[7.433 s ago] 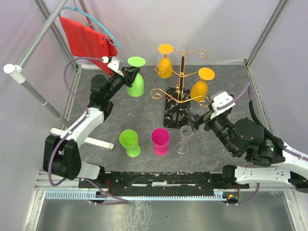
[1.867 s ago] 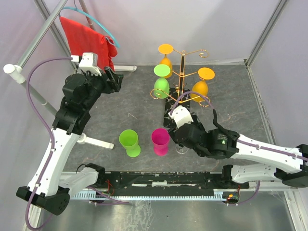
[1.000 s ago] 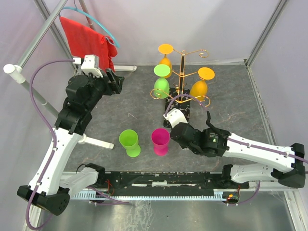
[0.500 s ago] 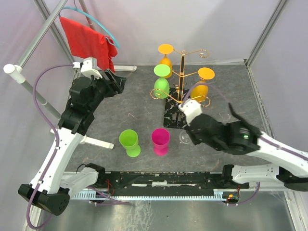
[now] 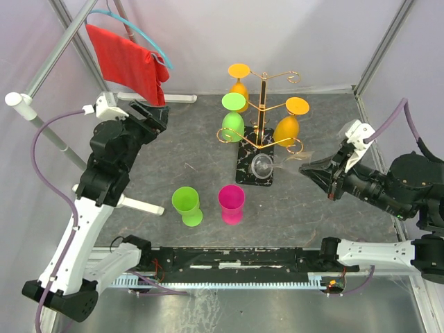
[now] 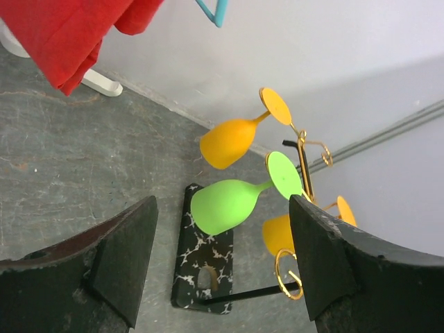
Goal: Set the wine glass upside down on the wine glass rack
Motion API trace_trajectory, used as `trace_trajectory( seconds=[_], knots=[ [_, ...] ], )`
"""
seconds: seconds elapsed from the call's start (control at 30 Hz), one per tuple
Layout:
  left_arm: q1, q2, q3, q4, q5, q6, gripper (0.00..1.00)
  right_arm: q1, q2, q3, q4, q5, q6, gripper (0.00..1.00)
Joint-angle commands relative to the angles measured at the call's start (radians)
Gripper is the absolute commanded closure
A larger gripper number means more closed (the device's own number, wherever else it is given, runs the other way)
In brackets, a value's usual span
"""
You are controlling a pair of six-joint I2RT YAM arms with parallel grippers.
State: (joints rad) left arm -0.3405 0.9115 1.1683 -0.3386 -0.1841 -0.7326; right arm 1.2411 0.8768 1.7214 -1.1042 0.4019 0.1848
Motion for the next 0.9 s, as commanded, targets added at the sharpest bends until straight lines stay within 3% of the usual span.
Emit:
trace_trajectory(
  seconds=[0.0, 0.13, 0.27, 0.43, 0.63, 0.73, 0.87],
  knots=[
    [0.001, -0.047, -0.022, 0.004, -0.081, -0.149, 0.17, 0.000, -0.009, -0.011, 0.228, -0.157, -0.134, 0.99],
    [0.002, -0.088, -0.054, -0.007, -0.105, -0.304, 0.17, 0.000, -0.011, -0.047, 0.396, -0.203, -0.203, 0.99],
    [0.002, -0.173, -0.150, 0.072, -0.110, -0.517, 0.17, -0.001, -0.021, -0.145, 0.649, -0.132, -0.310, 0.99],
    [0.002, -0.231, -0.161, 0.027, -0.153, -0.691, 0.16, 0.000, 0.012, -0.275, 0.929, -0.119, -0.445, 0.99],
    [0.001, -0.304, -0.182, 0.023, -0.172, -0.841, 0.15, 0.000, 0.066, -0.402, 1.178, -0.081, -0.524, 0.99],
    [0.002, -0.315, -0.196, 0.044, -0.139, -0.910, 0.15, 0.000, 0.076, -0.507, 1.386, -0.113, -0.527, 0.99],
    [0.002, -0.302, -0.204, 0.062, -0.084, -0.951, 0.14, 0.000, 0.133, -0.570, 1.534, -0.139, -0.541, 0.99]
  ],
)
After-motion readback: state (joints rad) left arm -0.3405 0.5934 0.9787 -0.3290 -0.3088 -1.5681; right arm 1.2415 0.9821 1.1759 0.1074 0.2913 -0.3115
